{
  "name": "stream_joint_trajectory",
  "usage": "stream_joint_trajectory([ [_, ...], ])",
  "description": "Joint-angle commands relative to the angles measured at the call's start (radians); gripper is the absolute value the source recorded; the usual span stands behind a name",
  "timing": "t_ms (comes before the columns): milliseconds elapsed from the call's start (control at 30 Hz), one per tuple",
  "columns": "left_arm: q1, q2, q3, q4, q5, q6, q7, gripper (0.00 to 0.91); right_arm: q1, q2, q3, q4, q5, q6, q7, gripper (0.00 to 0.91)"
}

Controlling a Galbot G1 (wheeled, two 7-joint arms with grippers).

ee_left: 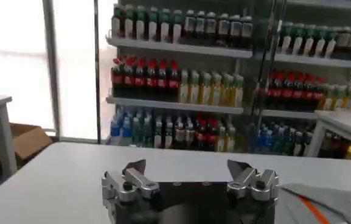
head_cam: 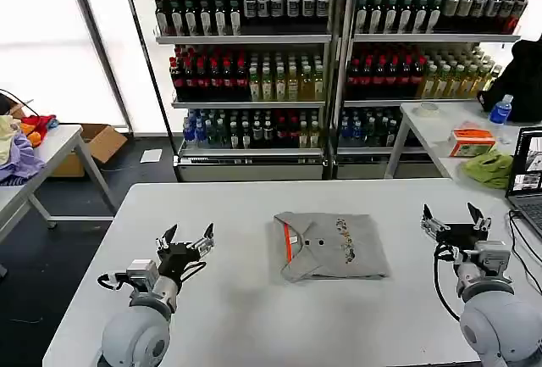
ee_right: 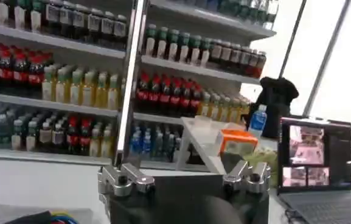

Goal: Fold and organize the clothes.

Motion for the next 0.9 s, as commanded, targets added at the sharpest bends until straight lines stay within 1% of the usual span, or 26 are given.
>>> stream_joint_trajectory([
  [33,0.008,0.000,-0.009,-0.005,0.053,-0.047,0.009,0.907,-0.043,0.018,0.070,0.043,-0.030,0.013,0.004,0.907],
  [100,0.007,-0.001,-0.007,-0.001,0.056,-0.053,0.009,0.907,-0.047,0.027,0.072,0.044,-0.030,0.026,0.008,0.907],
  [167,0.008,-0.007,-0.004,0.010,0.068,-0.090,0.010,0.907,-0.055,0.036,0.074,0.044,-0.030,0.041,0.012,0.907],
  [267,0.007,-0.016,0.000,0.018,0.116,-0.116,0.018,0.907,-0.070,0.058,0.078,0.041,-0.029,0.054,0.016,0.907],
  [400,-0.001,-0.016,0.002,0.028,0.111,-0.113,0.030,0.907,-0.088,0.094,0.080,0.037,-0.032,0.061,0.019,0.907],
  [567,-0.010,-0.016,0.004,0.029,0.111,-0.112,0.038,0.907,-0.099,0.119,0.076,0.036,-0.037,0.066,0.019,0.907],
  [900,-0.007,-0.024,0.008,0.030,0.113,-0.114,0.044,0.907,-0.118,0.134,0.074,0.037,-0.045,0.078,0.015,0.907],
])
